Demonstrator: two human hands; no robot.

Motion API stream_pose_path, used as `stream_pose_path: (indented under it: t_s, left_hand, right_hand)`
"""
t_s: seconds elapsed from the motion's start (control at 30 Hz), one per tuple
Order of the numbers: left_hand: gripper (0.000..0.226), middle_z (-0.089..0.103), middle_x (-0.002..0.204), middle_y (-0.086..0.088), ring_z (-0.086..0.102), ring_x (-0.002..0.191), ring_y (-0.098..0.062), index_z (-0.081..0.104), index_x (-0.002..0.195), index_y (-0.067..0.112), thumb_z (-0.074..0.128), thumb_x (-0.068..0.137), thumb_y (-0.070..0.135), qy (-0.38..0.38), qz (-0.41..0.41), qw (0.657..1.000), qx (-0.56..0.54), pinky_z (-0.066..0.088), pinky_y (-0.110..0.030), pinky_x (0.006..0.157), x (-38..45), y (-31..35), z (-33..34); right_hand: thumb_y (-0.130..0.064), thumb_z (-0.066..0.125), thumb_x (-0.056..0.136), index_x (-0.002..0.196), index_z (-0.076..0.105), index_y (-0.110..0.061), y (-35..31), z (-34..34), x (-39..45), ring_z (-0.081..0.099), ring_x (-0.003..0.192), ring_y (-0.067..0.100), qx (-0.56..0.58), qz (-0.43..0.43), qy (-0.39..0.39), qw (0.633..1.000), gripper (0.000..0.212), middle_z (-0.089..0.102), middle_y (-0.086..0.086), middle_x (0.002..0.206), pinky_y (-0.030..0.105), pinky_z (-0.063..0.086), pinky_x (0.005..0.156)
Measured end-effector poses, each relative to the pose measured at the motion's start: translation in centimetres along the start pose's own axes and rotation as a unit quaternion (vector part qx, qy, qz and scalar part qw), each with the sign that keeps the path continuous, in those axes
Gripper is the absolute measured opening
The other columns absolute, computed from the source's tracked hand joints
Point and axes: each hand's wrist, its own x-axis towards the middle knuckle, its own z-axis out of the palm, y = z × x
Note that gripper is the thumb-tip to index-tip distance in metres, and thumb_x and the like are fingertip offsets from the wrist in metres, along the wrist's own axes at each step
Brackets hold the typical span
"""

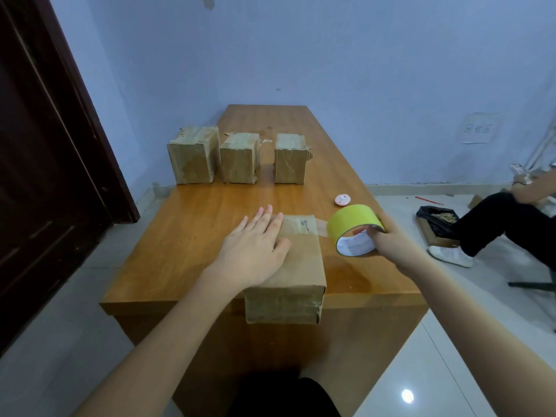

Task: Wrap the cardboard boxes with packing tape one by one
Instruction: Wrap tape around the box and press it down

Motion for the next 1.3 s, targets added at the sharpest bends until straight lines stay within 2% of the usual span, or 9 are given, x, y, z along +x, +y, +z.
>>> stream_pose_path:
  t_s: [0.1, 0.37, 0.47, 0.57, 0.73, 0.83, 0.97, 1.13, 1.3]
  left_hand:
    - [0.065, -0.009, 0.157, 0.001, -0.008, 0.143, -0.009, -0.003, 0.149, 0.022, 0.011, 0.096, 0.055, 0.001, 0.002, 1.000, 0.010, -0.005, -0.034, 0.117, 0.1, -0.1, -0.1]
    - [0.077, -0.019, 0.155, -0.007, -0.018, 0.141, -0.017, 0.002, 0.149, 0.016, 0.021, 0.092, 0.063, -0.014, -0.004, 0.996, 0.089, -0.011, -0.033, 0.111, 1.1, -0.1, -2.0]
    - [0.069, -0.017, 0.155, -0.003, -0.017, 0.141, -0.014, 0.001, 0.149, 0.017, 0.030, 0.096, 0.049, 0.048, 0.079, 0.993, 0.071, -0.012, -0.028, 0.107, 1.9, 1.4, -2.0]
    - [0.066, -0.010, 0.156, 0.004, -0.011, 0.142, -0.008, -0.004, 0.150, 0.020, 0.021, 0.098, 0.053, 0.000, 0.111, 0.994, 0.015, -0.009, -0.024, 0.109, 2.2, 2.8, -0.4]
    - [0.068, -0.011, 0.155, 0.009, -0.011, 0.140, -0.002, -0.006, 0.149, 0.023, 0.013, 0.094, 0.059, 0.020, 0.117, 0.993, 0.006, -0.012, -0.021, 0.107, 2.5, 2.2, 1.0]
    - [0.070, -0.009, 0.156, 0.008, -0.010, 0.139, -0.001, -0.006, 0.149, 0.023, 0.015, 0.094, 0.061, 0.021, 0.120, 0.993, -0.002, -0.012, -0.019, 0.106, 2.5, 2.1, 1.1]
    - [0.080, -0.013, 0.155, 0.004, -0.011, 0.141, -0.005, -0.006, 0.149, 0.019, 0.017, 0.088, 0.066, 0.027, 0.105, 0.994, -0.017, -0.008, -0.019, 0.107, 2.4, 2.1, 0.9]
    - [0.078, -0.010, 0.157, 0.003, -0.010, 0.142, -0.007, -0.004, 0.149, 0.021, 0.024, 0.091, 0.064, 0.000, 0.082, 0.997, -0.004, -0.008, -0.021, 0.107, 2.4, 1.9, 0.4]
    - [0.075, -0.011, 0.157, 0.002, -0.010, 0.142, -0.007, -0.005, 0.149, 0.021, 0.025, 0.093, 0.059, -0.023, 0.068, 0.997, 0.002, -0.005, -0.025, 0.112, 1.9, 1.1, -0.3]
  right_hand:
    - [-0.010, 0.041, 0.096, 0.108, 0.046, -0.001, 0.3, 0.5, -0.7, 0.056, 0.090, 0.037, -0.120, -0.055, -0.026, 0.991, 0.016, 0.057, 0.018, 0.093, 0.046, 0.049, 0.074]
    - [-0.021, 0.046, 0.096, 0.095, 0.042, -0.013, 0.9, 2.7, -1.1, 0.050, 0.085, 0.028, -0.179, -0.095, -0.016, 0.979, 0.009, 0.054, 0.006, 0.085, 0.036, 0.038, 0.064]
    - [-0.032, 0.055, 0.093, 0.092, 0.038, -0.013, 0.9, 2.4, -1.0, 0.051, 0.079, 0.025, -0.172, -0.070, -0.033, 0.982, 0.026, 0.051, 0.002, 0.079, 0.037, 0.041, 0.065]
    - [-0.043, 0.070, 0.080, 0.108, 0.041, -0.014, 0.3, 1.9, -1.4, 0.054, 0.092, 0.023, -0.157, -0.041, -0.065, 0.985, 0.050, 0.054, 0.000, 0.095, 0.037, 0.046, 0.073]
    - [-0.049, 0.071, 0.075, 0.152, 0.003, -0.012, -1.7, -1.0, -3.0, 0.021, 0.140, 0.030, -0.454, -0.072, -0.133, 0.878, 0.110, 0.019, 0.014, 0.151, 0.039, 0.028, 0.110]
    - [-0.031, 0.058, 0.088, 0.152, 0.005, -0.013, -4.4, -2.1, -4.5, 0.011, 0.145, 0.021, -0.426, -0.183, -0.106, 0.880, 0.085, 0.006, 0.007, 0.158, 0.030, 0.019, 0.111]
    - [-0.024, 0.049, 0.093, 0.150, 0.022, -0.013, -7.8, 0.4, -6.2, 0.026, 0.140, 0.017, -0.361, -0.291, -0.120, 0.878, 0.064, 0.026, 0.001, 0.155, 0.025, 0.029, 0.107]
    - [-0.024, 0.041, 0.098, 0.142, 0.037, -0.020, -6.3, 2.4, -4.8, 0.032, 0.134, 0.016, -0.426, -0.312, -0.081, 0.845, 0.045, 0.037, -0.003, 0.147, 0.029, 0.028, 0.105]
    - [-0.026, 0.041, 0.097, 0.148, 0.028, -0.017, -5.7, 4.2, -5.2, 0.026, 0.135, 0.027, -0.501, -0.324, -0.072, 0.799, 0.054, 0.030, 0.007, 0.149, 0.041, 0.027, 0.107]
